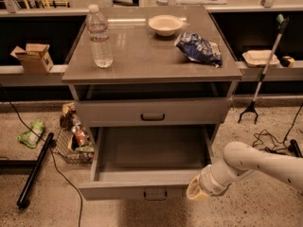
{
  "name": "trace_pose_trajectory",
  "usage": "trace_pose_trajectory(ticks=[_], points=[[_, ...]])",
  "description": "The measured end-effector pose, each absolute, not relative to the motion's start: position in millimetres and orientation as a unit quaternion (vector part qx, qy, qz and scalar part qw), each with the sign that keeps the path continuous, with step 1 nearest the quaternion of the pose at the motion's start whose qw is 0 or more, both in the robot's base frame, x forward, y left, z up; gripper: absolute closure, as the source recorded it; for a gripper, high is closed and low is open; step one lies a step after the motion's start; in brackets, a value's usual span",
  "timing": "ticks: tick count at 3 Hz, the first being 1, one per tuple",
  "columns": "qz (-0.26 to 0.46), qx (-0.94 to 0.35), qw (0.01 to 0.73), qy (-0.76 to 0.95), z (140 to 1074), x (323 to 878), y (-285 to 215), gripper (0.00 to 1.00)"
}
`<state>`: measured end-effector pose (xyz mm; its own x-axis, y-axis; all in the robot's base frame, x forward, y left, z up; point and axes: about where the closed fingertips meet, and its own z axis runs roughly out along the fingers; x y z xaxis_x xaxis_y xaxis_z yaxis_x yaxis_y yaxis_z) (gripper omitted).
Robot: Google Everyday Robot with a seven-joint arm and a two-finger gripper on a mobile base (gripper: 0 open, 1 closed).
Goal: Close middle drawer
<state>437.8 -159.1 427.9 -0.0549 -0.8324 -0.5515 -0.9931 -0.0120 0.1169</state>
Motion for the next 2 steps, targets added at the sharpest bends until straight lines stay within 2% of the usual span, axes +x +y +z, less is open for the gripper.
trace_pose_trajectory(ticks=[1,2], points=[[0.245,-0.667,0.165,0.683,426.4,439.8,-158.9,0.82],[0.245,-0.667,0.165,0.683,426.4,439.8,-158.8,0.59]])
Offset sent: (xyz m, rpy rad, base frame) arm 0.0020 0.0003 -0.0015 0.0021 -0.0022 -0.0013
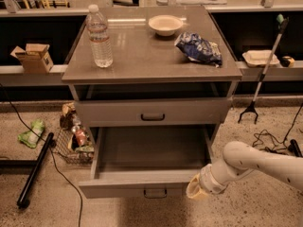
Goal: Close middle drawer
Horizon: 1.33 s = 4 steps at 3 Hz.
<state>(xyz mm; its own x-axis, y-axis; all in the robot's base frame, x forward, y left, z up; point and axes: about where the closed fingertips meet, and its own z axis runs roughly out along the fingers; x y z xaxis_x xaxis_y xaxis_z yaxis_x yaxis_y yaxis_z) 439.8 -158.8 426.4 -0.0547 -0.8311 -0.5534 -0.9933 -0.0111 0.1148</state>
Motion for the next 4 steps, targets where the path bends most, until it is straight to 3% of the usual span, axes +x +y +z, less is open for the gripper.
trace_pose_trajectory(ticks=[2,3,4], points=[[0.245,-0.667,0.165,0.683,426.3,439.8,-158.8,0.12],[0.245,-0.669,0.172,0.681,424.4,445.3,-158.2,0.0],[0.242,-0.677,0.19,0.668,424.2,465.2,-154.1,0.0]])
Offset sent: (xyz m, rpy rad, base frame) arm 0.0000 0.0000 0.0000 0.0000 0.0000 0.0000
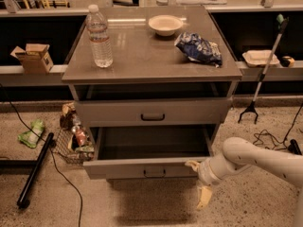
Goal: Close middle drawer
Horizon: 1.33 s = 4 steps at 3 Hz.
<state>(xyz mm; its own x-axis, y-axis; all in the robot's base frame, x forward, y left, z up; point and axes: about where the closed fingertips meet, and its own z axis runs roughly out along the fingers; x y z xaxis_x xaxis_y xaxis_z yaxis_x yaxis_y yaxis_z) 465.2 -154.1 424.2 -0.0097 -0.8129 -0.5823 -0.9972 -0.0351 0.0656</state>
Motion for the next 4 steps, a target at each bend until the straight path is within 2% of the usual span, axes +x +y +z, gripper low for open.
trace_pose_trajectory(ticks=[1,3,4], points=[[0.24,-0.687,0.218,0.65,425.3,497.6,-147.9,0.19],[0.231,-0.683,0.268,0.639,426.7,559.0,-143.7,0.64],[0.225,-0.673,0.283,0.645,426.4,578.5,-147.5,0.68]])
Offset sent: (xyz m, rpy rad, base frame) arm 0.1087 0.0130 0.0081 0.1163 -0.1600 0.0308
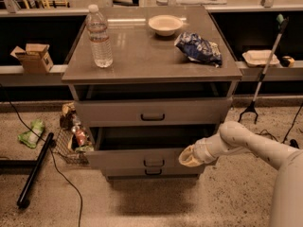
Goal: Close middle drawer
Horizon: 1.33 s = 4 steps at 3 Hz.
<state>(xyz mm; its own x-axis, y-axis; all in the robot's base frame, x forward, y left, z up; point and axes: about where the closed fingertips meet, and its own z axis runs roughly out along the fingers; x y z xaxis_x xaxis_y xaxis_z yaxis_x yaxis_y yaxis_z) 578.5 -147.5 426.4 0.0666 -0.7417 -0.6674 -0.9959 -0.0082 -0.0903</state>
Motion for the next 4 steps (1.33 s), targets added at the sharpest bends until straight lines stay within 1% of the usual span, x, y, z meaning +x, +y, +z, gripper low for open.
trace_pose_trajectory(ticks=[2,3,4], points=[[0.223,-0.663,0.293,0.652,425.5,589.6,-153.4,0.22],[0.225,-0.661,0.296,0.651,425.6,587.9,-158.1,0.01],[0.233,-0.662,0.31,0.642,435.5,581.1,-164.4,0.0]])
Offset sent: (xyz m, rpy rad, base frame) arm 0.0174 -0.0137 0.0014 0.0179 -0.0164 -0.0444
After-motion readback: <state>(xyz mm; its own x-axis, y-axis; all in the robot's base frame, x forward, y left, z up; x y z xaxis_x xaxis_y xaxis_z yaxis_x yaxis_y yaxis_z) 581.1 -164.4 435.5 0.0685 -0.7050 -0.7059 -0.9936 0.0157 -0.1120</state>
